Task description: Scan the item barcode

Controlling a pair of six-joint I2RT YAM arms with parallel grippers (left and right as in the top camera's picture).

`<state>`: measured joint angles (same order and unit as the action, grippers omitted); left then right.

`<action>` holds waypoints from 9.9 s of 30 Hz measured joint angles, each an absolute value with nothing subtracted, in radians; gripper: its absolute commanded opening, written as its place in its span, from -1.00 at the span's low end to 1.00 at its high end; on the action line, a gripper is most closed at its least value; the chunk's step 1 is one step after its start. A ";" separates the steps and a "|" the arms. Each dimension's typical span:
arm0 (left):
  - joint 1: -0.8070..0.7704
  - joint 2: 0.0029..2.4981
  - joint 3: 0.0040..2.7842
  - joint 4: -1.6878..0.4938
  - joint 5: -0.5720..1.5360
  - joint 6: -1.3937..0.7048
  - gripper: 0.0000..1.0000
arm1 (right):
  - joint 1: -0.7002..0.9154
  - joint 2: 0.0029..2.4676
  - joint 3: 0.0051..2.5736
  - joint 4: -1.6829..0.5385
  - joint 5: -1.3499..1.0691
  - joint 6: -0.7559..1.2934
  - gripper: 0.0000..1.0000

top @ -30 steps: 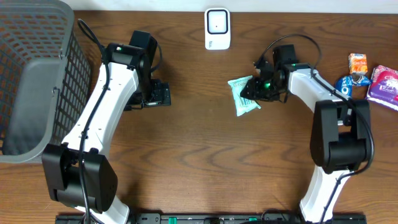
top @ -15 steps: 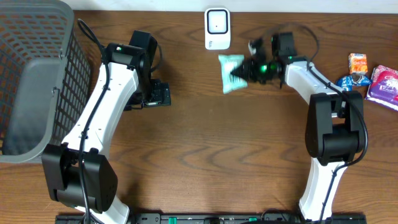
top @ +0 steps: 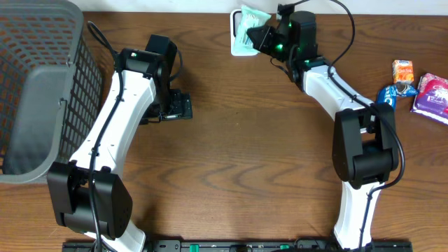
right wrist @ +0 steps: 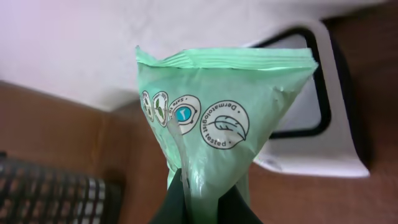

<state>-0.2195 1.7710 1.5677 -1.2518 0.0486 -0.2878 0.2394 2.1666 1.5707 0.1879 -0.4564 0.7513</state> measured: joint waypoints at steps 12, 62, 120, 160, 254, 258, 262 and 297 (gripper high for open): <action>-0.220 1.771 1.567 -1.252 0.049 -0.288 0.96 | 0.226 2.216 1.587 0.214 -0.419 0.799 -0.98; -0.220 1.771 1.567 -1.251 0.048 -0.288 0.96 | -0.509 1.160 1.365 -1.497 -0.629 -0.092 0.98; -0.220 1.771 1.567 -1.252 0.049 -0.288 0.96 | -0.028 0.111 0.231 -0.149 -0.482 0.094 0.99; -0.220 1.771 1.567 -1.252 0.049 -0.288 0.96 | -0.028 0.012 0.008 -0.062 -0.149 0.033 0.99; -0.208 0.160 0.180 -0.282 0.028 -0.213 0.95 | -0.028 0.011 0.008 -0.061 -0.145 -0.031 0.99; -0.152 0.077 0.111 -0.163 0.091 -0.152 0.96 | -0.028 0.011 0.008 -0.061 -0.145 -0.031 0.99; -0.105 0.017 0.065 -0.129 0.121 -0.128 0.96 | -0.028 0.011 0.007 -0.060 -0.145 -0.031 0.98; 0.063 0.010 0.027 -0.037 0.119 0.023 0.96 | -0.028 0.011 0.007 -0.060 -0.145 -0.031 0.99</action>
<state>0.0628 0.0101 0.0265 -0.0372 0.1192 0.0231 -0.0284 0.0109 0.0071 -0.0601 -0.1452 -0.0311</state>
